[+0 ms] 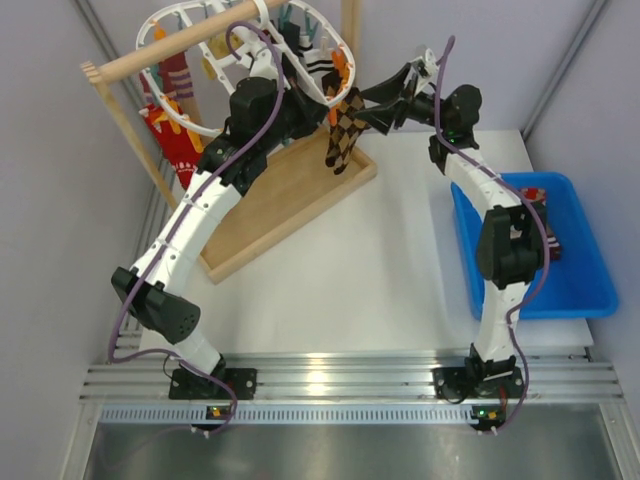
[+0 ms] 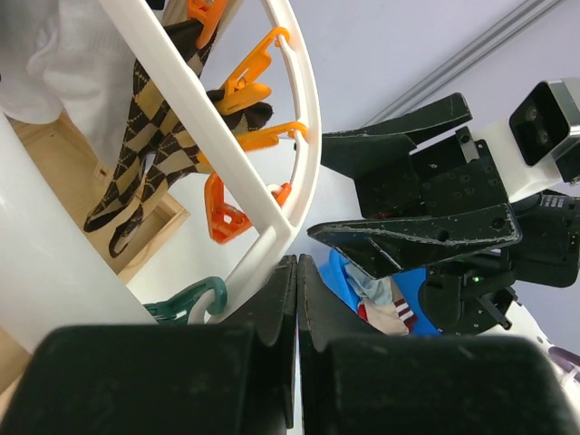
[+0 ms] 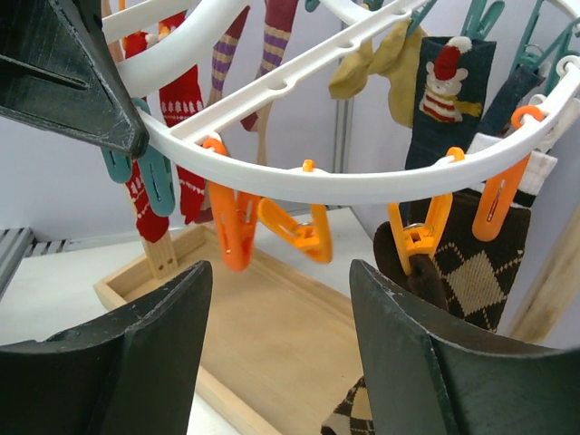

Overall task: Clip the socks to the hanger
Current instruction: Open the clamp at the hanger.

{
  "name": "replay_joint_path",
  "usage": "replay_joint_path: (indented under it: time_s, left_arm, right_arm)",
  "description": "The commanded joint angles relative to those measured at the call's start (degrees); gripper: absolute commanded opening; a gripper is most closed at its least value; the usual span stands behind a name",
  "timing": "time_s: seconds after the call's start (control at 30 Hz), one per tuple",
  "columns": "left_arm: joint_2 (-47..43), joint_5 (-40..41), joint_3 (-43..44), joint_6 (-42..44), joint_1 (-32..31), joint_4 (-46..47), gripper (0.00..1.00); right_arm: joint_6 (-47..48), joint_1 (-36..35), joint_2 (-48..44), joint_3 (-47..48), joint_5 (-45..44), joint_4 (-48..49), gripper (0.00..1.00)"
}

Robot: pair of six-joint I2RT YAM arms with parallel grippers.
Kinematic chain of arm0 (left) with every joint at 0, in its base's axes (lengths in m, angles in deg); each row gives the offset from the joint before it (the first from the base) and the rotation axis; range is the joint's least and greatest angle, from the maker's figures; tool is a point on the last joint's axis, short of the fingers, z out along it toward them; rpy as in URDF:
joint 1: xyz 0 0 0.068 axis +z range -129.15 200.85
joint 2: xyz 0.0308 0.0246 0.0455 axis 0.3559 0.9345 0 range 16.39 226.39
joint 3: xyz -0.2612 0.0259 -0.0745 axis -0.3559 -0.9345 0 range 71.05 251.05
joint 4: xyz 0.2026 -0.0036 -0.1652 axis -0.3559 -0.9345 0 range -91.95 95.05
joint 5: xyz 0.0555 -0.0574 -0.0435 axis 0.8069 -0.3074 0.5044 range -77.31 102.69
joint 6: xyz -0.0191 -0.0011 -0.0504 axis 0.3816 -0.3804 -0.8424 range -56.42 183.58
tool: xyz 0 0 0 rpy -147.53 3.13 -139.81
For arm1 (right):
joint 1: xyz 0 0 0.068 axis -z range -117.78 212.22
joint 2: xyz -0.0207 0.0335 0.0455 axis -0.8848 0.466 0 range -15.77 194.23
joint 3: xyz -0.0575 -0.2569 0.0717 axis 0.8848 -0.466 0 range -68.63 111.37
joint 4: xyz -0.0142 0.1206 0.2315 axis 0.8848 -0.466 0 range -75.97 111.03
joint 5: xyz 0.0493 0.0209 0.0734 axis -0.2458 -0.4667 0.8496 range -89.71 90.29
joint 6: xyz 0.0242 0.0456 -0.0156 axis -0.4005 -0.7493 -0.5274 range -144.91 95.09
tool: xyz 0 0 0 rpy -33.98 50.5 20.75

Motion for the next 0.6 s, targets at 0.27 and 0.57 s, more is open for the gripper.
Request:
replay_joint_path:
  time_s: [0.27, 0.57]
  left_arm:
    - [-2.27, 0.93, -0.09, 1.15, 0.67, 1.87, 0.0]
    - [-2.63, 1.19, -0.44, 1.5, 0.67, 1.7, 0.0]
  right_arm:
    - [4.94, -3.39, 3.79, 5.63, -0.38, 1.53, 0.63]
    - [5.56, -4.53, 6.95, 8.88, -2.06, 1.0, 0.64]
